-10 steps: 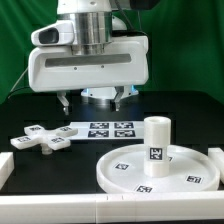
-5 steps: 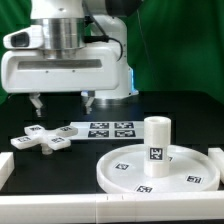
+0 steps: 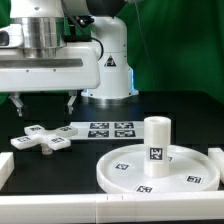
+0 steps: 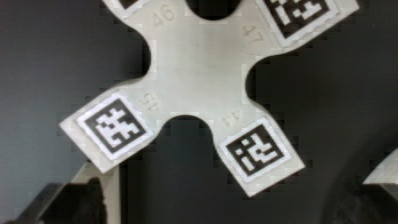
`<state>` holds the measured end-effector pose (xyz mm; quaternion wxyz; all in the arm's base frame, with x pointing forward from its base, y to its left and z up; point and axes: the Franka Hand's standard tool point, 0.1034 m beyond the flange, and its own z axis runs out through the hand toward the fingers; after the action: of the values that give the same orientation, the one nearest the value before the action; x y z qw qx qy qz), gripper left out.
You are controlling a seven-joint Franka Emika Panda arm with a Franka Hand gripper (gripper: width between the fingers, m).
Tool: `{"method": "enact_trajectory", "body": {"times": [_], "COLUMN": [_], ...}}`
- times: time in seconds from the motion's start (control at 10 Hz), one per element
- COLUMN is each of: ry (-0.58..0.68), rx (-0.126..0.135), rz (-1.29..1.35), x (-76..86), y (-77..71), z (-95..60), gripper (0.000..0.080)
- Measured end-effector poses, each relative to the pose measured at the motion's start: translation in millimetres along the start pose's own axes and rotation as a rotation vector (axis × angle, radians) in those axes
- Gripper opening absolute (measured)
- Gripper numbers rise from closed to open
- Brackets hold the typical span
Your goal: Assemble round table
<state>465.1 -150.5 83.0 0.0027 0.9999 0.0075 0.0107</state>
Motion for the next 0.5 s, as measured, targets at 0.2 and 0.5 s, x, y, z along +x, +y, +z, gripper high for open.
{"method": "enact_trajectory", "body": {"times": [0.2, 0.5], "ry": [-0.022, -0.041], "rx": [0.006, 0.018], "rz": [0.118, 0.151], "x": [-9.7, -17.9], "y": [11.9, 16.7], "z": [14.2, 22.6], "gripper": [0.0649, 0.0649]}}
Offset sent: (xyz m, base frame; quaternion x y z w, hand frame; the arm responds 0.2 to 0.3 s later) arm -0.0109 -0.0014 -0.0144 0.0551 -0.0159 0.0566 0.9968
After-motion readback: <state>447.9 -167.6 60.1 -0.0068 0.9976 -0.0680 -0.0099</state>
